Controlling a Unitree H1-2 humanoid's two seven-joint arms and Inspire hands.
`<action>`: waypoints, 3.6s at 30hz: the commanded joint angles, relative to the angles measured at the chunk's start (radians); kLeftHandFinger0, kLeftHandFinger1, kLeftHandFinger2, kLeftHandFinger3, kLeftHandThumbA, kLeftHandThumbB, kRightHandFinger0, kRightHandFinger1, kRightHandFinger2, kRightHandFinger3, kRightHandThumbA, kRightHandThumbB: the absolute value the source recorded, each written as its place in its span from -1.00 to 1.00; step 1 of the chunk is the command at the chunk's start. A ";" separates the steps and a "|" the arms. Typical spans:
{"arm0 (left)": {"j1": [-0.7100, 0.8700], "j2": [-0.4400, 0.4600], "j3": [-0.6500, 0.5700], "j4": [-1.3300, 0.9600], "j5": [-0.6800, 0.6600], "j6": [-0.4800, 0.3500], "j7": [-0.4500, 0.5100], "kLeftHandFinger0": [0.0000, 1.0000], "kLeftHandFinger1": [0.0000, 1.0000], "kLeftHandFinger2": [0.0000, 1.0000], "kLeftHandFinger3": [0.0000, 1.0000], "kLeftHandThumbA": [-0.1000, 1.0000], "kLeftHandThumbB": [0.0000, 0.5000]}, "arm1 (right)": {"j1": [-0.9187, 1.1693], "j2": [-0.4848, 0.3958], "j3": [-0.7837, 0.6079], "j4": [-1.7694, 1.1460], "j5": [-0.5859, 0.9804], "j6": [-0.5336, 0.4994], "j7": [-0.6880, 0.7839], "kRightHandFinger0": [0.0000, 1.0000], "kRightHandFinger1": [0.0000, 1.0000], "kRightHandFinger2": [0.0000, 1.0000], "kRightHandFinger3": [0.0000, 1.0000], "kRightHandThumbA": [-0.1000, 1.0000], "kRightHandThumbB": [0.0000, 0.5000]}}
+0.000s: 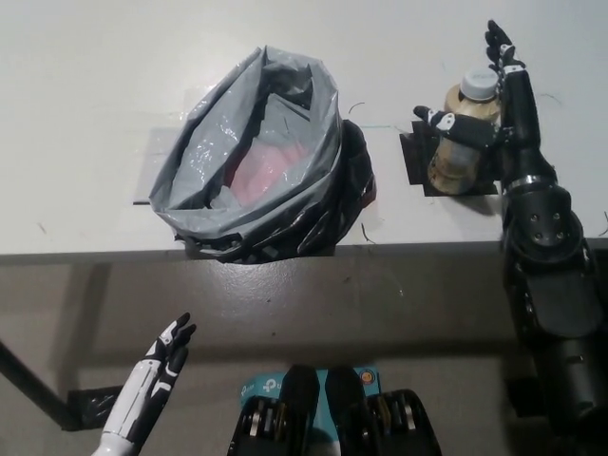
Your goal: Use the right hand to pick up a bottle of protein shake and place it into a plastic bag on the left side
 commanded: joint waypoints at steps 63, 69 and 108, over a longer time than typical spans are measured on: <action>-0.014 0.000 0.037 -0.059 -0.023 -0.001 -0.026 1.00 1.00 1.00 1.00 1.00 -0.26 | -0.127 0.040 0.072 0.097 -0.037 -0.110 -0.275 -0.97 -0.34 0.45 0.51 -1.00 -0.60; -0.022 0.001 0.033 -0.059 -0.013 -0.007 -0.025 1.00 1.00 1.00 1.00 1.00 -0.28 | -0.180 0.066 0.156 -0.109 -0.054 -0.031 -0.196 -1.00 -0.34 0.40 0.53 -1.00 -0.65; -0.042 0.013 0.025 -0.060 -0.007 -0.005 -0.053 1.00 1.00 1.00 1.00 1.00 -0.17 | -0.504 0.146 0.810 0.650 -0.562 -0.219 -0.368 -1.00 -0.40 0.67 0.36 -1.00 -0.27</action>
